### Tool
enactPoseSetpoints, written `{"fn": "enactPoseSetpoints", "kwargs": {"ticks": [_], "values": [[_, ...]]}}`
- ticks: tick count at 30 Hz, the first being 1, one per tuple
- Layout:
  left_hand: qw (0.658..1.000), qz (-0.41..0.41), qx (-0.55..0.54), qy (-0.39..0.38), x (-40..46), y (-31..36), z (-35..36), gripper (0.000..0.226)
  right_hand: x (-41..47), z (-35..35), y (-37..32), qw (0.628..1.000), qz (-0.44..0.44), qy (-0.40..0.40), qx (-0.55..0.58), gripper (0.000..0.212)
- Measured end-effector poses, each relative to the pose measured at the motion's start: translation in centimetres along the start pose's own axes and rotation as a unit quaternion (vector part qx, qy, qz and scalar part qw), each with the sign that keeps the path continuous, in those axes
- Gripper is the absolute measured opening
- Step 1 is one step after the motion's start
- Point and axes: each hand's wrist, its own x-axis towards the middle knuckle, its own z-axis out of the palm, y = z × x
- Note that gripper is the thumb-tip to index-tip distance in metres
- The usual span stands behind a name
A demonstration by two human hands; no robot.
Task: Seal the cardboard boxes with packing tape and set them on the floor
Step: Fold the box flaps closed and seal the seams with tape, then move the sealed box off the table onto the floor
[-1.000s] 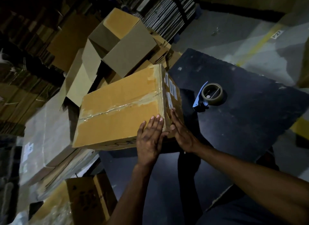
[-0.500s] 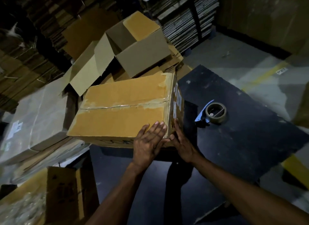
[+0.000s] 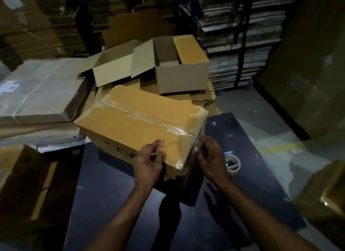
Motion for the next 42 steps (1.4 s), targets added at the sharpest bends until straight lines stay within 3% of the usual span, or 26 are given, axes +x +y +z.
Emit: {"fn": "enactPoseSetpoints", "kwargs": {"ticks": [3,6,8,10,13,15,19,21,23,25,28,30,33,36,39,42], "values": [[0.98,-0.18,-0.069,0.049,1.3,1.7,-0.5,0.031,6.2,-1.2,-1.6,0.994,-0.024,-0.051,-0.088,0.042],[0.977,-0.196,-0.011,0.088,1.8,2.6,-1.2,0.02,13.1,-0.7,-1.9,0.967,-0.017,-0.146,-0.208,0.049],[0.966,-0.231,0.046,0.102,1.9,1.2,-1.1,0.042,16.9,-0.1,-1.5,0.944,-0.023,-0.203,-0.26,0.059],[0.937,-0.327,0.044,0.117,1.9,-0.3,-1.2,0.072,19.6,-0.1,-1.2,0.926,0.015,-0.263,-0.271,0.064],[0.916,-0.386,0.007,0.109,1.9,-1.7,-0.9,0.091,20.9,-0.3,-1.3,0.904,0.026,-0.308,-0.296,0.047],[0.91,-0.4,-0.01,0.113,2.2,-1.5,-1.0,0.086,20.0,-0.6,-1.4,0.895,0.008,-0.306,-0.325,0.04],[0.893,-0.413,-0.002,0.18,3.3,-1.3,-2.8,0.045,16.2,-1.8,-2.5,0.897,-0.029,-0.289,-0.334,0.042],[0.893,-0.417,0.029,0.167,3.2,-1.7,-4.6,0.026,15.2,-2.9,-3.2,0.897,0.01,-0.305,-0.32,0.048],[0.896,-0.416,0.064,0.145,2.9,-2.2,-6.4,0.023,14.5,-3.8,-3.8,0.884,0.079,-0.344,-0.306,0.058],[0.89,-0.424,0.097,0.134,3.2,-2.2,-7.8,0.031,14.3,-3.8,-4.3,0.885,0.108,-0.345,-0.295,0.065],[0.872,-0.464,0.136,0.079,5.2,-1.6,-8.3,0.07,14.4,-1.9,-4.3,0.922,0.135,-0.303,-0.202,0.072],[0.874,-0.476,0.076,0.071,6.6,-0.7,-8.0,0.061,14.5,-0.1,-5.3,0.931,0.206,-0.281,-0.108,0.082],[0.88,-0.47,-0.02,0.067,7.5,0.6,-7.6,0.038,13.7,1.8,-7.6,0.92,0.258,-0.296,-0.012,0.058],[0.878,-0.469,-0.066,0.075,7.2,0.5,-8.0,0.036,12.6,2.6,-8.6,0.926,0.259,-0.276,0.001,0.047],[0.883,-0.45,-0.08,0.108,7.2,0.7,-9.4,0.055,11.6,2.5,-9.6,0.937,0.256,-0.231,0.061,0.058],[0.903,-0.399,-0.078,0.136,8.5,1.8,-11.0,0.078,11.3,1.5,-11.7,0.912,0.296,-0.178,0.222,0.055]]}}
